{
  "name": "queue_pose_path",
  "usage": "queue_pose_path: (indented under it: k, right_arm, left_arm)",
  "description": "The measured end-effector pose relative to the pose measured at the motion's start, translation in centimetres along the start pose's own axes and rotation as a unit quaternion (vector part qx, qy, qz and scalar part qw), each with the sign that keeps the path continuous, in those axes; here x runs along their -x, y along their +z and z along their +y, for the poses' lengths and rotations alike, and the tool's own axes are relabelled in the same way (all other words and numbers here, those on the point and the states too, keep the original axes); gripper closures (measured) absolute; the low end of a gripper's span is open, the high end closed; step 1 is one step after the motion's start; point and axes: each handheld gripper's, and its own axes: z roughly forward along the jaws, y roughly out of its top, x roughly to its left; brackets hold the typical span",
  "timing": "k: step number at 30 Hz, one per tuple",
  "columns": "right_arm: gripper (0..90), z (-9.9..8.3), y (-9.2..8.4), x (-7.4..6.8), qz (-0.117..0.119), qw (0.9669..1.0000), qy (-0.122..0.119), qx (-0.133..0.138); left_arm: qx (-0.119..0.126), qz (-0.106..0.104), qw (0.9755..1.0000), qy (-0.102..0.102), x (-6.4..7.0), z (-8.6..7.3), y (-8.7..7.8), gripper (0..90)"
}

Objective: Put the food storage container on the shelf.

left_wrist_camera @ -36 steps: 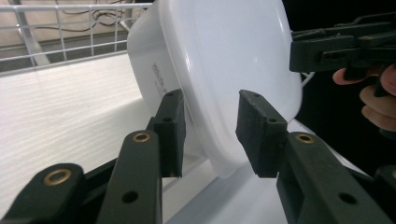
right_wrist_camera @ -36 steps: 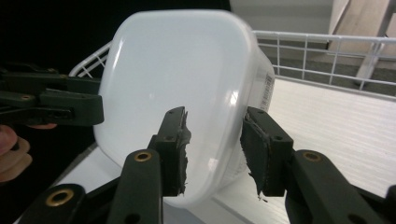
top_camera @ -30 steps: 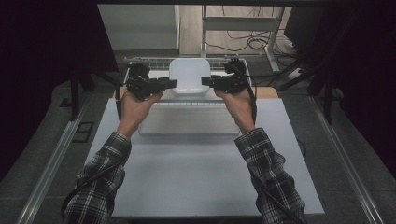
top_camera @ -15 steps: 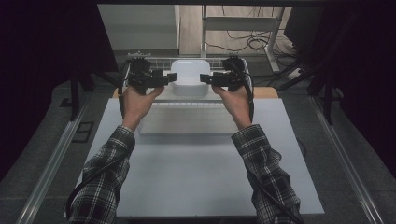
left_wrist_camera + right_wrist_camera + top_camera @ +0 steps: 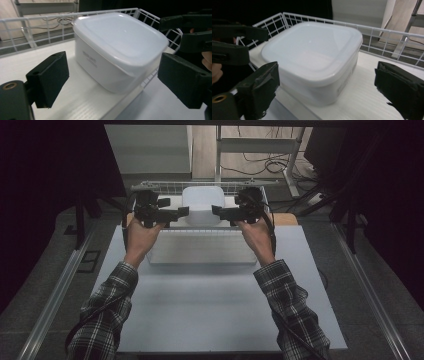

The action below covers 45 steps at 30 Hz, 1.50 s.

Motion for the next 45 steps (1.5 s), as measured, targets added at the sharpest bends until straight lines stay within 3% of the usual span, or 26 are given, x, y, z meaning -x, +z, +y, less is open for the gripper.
queue_pose_path:
  k: [4, 7, 13, 24, 31, 36, 43, 45]
  right_arm:
    - [3.1, -0.6, -0.2, -0.4, -0.013, 0.9993, -0.033, -0.014]
    - [2.5, -1.0, -0.3, -0.5, -0.011, 0.9991, -0.037, -0.018]
    - [2.4, -1.9, -0.6, -0.4, -0.003, 0.9993, -0.035, -0.016]
    - [2.3, -3.3, -1.7, -1.0, 0.013, 0.9989, -0.041, -0.017]
    - [2.2, -4.4, -2.1, -1.6, 0.019, 0.9980, -0.056, -0.020]
    - [0.6, -5.4, -2.1, -2.2, 0.020, 0.9967, -0.072, -0.031]
    - [0.4, -6.9, -2.2, -2.8, 0.027, 0.9962, -0.073, -0.039]
    - [0.4, -7.3, -2.2, -2.9, 0.030, 0.9958, -0.076, -0.041]
  left_arm:
    - [-0.013, -0.013, 0.9996, 0.022, 0.4, -0.7, 0.0, 7.3]
    - [-0.017, -0.027, 0.9991, 0.028, 0.7, -1.3, 0.0, 6.7]
    - [-0.017, -0.050, 0.9983, 0.022, 1.4, -2.3, 0.0, 5.9]
    - [-0.051, -0.058, 0.9960, 0.046, 2.5, -4.4, -0.2, 4.4]
    - [-0.086, -0.071, 0.9914, 0.068, 3.2, -6.5, 0.4, 2.7]
    - [-0.087, -0.088, 0.9905, 0.061, 3.5, -7.4, 0.5, 2.0]
    - [-0.086, -0.104, 0.9899, 0.043, 3.5, -8.8, 0.6, 2.4]
    - [-0.088, -0.105, 0.9895, 0.046, 3.5, -9.3, 0.7, 2.5]
